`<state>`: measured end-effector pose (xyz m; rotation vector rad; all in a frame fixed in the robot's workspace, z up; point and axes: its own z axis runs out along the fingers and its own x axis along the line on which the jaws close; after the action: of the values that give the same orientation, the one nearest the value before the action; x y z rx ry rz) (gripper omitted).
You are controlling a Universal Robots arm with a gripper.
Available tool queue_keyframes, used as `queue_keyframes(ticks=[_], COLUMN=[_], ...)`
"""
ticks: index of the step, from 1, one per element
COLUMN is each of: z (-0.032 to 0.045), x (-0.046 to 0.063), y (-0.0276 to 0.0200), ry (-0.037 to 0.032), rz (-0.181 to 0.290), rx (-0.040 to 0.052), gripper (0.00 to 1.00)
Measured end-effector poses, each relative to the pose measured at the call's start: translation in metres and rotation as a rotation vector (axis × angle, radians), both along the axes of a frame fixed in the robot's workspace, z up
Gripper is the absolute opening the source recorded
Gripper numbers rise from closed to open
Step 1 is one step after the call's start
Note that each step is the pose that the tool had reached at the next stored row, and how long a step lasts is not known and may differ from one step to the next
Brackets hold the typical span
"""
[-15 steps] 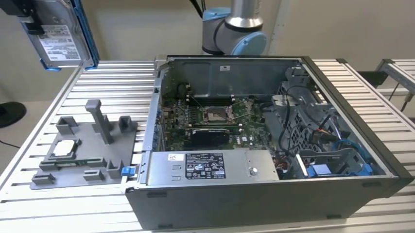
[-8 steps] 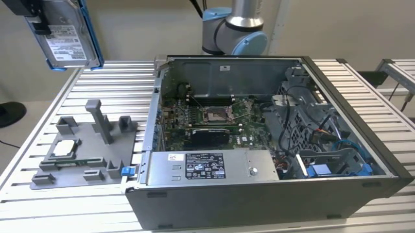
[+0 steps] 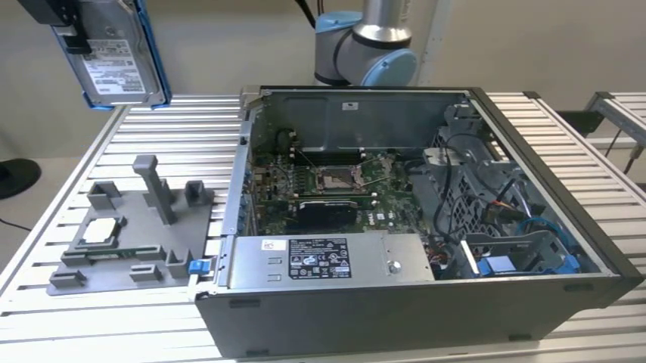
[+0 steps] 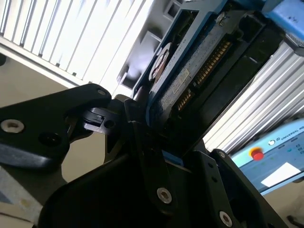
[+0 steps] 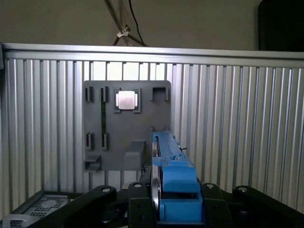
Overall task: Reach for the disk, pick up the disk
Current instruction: 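Pick up the disk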
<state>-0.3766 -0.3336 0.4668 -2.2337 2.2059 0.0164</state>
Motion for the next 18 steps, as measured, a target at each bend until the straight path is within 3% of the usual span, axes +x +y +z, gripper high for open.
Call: queue_keyframes(ticks=[18], z=[0.0000], x=[0.036], y=[0.0000], ry=[0.0001], rz=[0.000], rx=[0.0000], gripper=[0.00])
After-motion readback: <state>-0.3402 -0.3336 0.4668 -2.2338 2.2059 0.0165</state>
